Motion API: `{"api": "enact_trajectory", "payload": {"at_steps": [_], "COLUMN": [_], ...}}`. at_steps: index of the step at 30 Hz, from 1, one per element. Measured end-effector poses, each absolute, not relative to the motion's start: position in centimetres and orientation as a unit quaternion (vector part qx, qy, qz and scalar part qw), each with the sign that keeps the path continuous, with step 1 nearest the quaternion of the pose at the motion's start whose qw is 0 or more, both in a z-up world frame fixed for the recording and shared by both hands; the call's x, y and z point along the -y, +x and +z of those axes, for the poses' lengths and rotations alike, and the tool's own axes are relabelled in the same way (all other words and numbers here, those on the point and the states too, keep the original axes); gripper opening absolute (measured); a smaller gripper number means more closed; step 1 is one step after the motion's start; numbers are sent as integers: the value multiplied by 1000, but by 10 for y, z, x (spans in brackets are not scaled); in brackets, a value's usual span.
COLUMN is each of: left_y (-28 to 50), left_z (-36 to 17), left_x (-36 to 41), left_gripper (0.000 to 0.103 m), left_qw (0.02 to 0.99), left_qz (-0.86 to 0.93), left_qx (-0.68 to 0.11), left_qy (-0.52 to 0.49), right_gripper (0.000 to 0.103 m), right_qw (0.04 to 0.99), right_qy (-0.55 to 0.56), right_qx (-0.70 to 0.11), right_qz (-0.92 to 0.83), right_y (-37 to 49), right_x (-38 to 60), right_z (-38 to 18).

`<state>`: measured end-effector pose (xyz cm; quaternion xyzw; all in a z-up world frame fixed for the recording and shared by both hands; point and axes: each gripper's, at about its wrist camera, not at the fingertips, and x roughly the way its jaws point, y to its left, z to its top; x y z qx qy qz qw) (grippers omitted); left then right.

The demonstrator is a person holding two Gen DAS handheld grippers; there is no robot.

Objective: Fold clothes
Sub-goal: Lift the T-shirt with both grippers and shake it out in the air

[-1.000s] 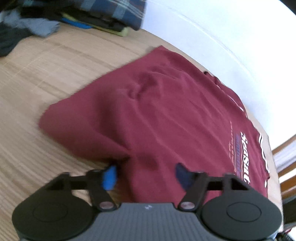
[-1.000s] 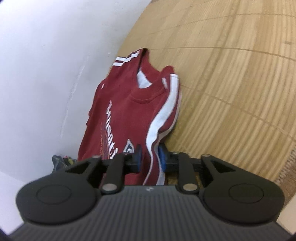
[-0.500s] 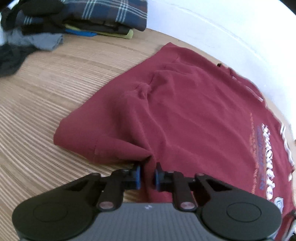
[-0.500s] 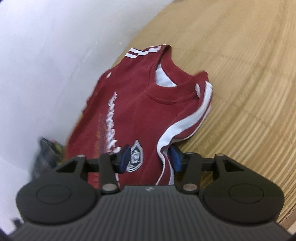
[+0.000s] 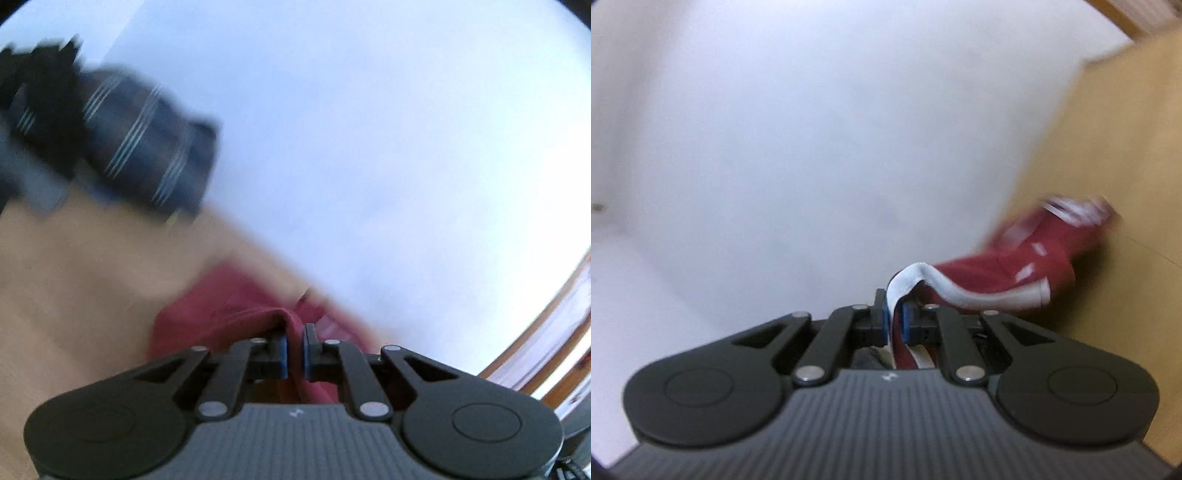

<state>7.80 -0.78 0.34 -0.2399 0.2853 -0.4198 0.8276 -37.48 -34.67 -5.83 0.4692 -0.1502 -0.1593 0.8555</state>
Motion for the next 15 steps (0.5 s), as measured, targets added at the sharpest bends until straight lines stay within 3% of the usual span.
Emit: {"api": "enact_trajectory", "payload": {"at_steps": [6,15], "left_y": [66,29], "left_z": [89,143], "left_x": [-24,-100], "left_gripper": [5,5], "left_qw": [820,806], "left_qz": [-474,-493], "left_qx": [-161,-66], "left_qy": [-277,-319], "right_gripper": [11,11], "right_qw": [899,913], "right_qy": [351,245], "right_qx": [234,314], "right_qz": [-116,-90], "right_y": [-384,-416], "right_x": [305,230], "right_z": [55,162]}}
